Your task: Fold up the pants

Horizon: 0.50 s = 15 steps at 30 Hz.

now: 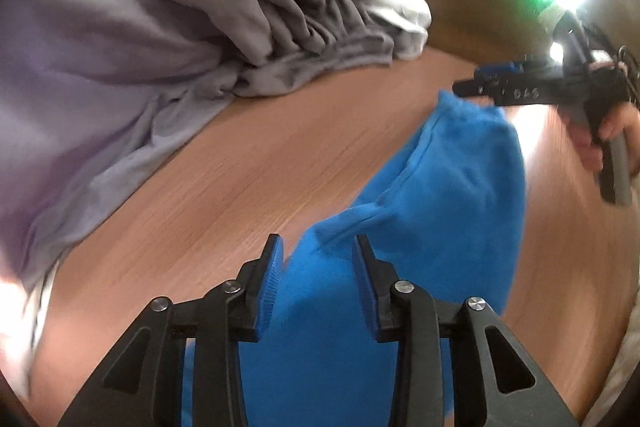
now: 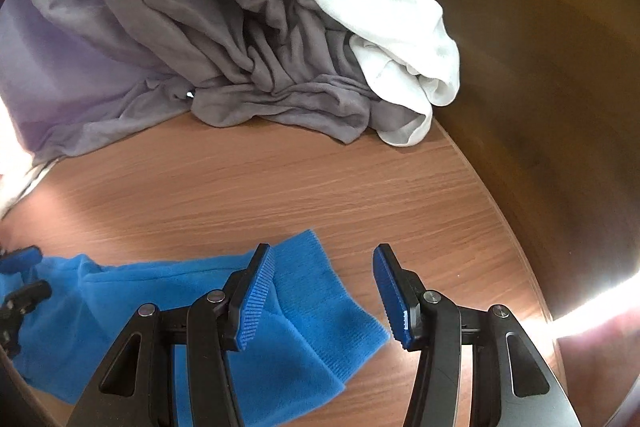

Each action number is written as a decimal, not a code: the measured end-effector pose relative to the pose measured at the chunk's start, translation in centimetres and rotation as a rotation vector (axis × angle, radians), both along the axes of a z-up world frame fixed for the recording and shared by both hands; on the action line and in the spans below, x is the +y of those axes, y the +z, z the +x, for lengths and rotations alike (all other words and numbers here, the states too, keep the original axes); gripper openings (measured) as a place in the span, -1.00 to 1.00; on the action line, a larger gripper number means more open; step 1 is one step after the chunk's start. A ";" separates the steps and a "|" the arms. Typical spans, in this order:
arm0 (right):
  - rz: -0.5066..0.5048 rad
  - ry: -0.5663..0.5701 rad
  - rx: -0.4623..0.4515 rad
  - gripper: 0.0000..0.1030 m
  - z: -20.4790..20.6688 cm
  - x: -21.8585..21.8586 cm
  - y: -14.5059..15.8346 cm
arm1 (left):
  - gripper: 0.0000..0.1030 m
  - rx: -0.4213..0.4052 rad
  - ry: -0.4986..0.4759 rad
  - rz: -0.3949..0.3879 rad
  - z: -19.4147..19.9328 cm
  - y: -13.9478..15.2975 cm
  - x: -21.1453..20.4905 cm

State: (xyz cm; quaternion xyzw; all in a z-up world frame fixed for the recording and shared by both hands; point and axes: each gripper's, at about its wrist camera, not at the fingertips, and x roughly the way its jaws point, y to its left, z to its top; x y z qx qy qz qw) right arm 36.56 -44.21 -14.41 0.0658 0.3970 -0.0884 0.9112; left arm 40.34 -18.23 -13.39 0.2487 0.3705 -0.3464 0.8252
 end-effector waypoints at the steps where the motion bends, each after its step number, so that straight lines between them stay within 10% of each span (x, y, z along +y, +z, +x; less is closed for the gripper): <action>1: -0.015 0.007 -0.001 0.02 0.1 0.2 0.0 | -0.30 0.024 -0.023 0.007 0.6 -0.2 0.0; 15: 0.022 0.012 -0.001 0.02 1.4 0.1 -1.3 | -0.27 0.173 -0.244 0.077 2.7 -2.5 -2.7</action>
